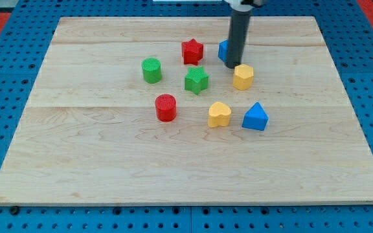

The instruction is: Push the red star diagonally to green circle

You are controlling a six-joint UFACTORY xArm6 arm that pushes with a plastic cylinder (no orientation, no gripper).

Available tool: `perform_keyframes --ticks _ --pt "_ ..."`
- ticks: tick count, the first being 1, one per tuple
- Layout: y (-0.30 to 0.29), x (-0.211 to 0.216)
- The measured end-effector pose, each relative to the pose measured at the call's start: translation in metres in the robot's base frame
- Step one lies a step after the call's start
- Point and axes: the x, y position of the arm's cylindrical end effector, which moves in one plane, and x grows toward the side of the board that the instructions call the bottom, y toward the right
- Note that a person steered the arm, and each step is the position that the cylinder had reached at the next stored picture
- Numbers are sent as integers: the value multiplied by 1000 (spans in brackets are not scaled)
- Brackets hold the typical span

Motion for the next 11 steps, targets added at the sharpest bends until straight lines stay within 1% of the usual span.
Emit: perform_keyframes --ticks 1,2,3,4,6,8,11 --pt "-26 0" --pt "-34 -8" --pt "-39 -27" --pt "-66 -32" --pt "-115 -64" --pt "-158 -74" --pt "-178 -113"
